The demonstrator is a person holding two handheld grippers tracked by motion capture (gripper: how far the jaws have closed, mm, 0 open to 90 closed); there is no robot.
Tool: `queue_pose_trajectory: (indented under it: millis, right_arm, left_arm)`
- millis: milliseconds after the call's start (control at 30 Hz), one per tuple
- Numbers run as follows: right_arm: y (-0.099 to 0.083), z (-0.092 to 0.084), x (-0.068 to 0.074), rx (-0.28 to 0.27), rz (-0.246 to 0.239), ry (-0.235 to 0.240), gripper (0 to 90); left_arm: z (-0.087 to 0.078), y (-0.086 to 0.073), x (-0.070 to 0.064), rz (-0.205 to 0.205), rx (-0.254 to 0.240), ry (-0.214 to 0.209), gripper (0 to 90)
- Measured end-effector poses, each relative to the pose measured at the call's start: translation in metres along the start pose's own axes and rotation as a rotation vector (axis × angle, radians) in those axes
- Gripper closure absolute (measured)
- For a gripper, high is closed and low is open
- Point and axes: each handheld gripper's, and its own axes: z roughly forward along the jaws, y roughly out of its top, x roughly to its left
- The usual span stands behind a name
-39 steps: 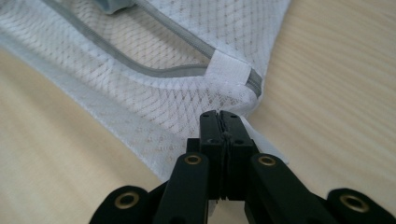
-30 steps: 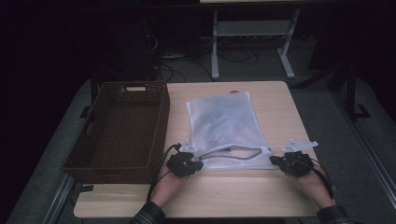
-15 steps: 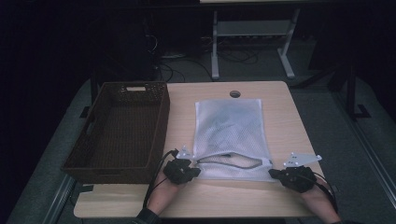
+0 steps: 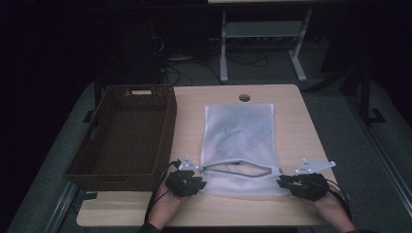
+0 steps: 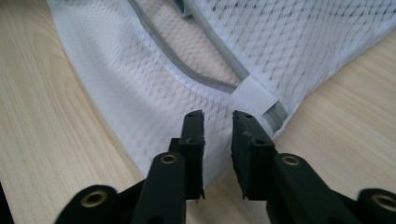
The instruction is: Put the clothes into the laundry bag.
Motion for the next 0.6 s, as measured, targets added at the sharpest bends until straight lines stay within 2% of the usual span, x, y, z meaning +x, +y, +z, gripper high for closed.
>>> queue_pose_trajectory:
  millis: [100, 233, 600]
  right_arm:
    - [0.003, -0.001, -0.001, -0.023, 0.01, 0.015, 66.0]
    - [0.012, -0.001, 0.0, -0.058, -0.003, 0.055, 61.5]
    - [0.052, 0.019, 0.007, -0.071, -0.123, 0.177, 56.7]
  left_arm:
    - [-0.003, 0.0, 0.0, -0.009, -0.022, 0.013, 59.5]
    - [-0.006, -0.003, 0.0, -0.011, -0.028, 0.021, 50.7]
    - [-0.007, -0.014, -0.005, 0.038, -0.038, 0.025, 36.7]
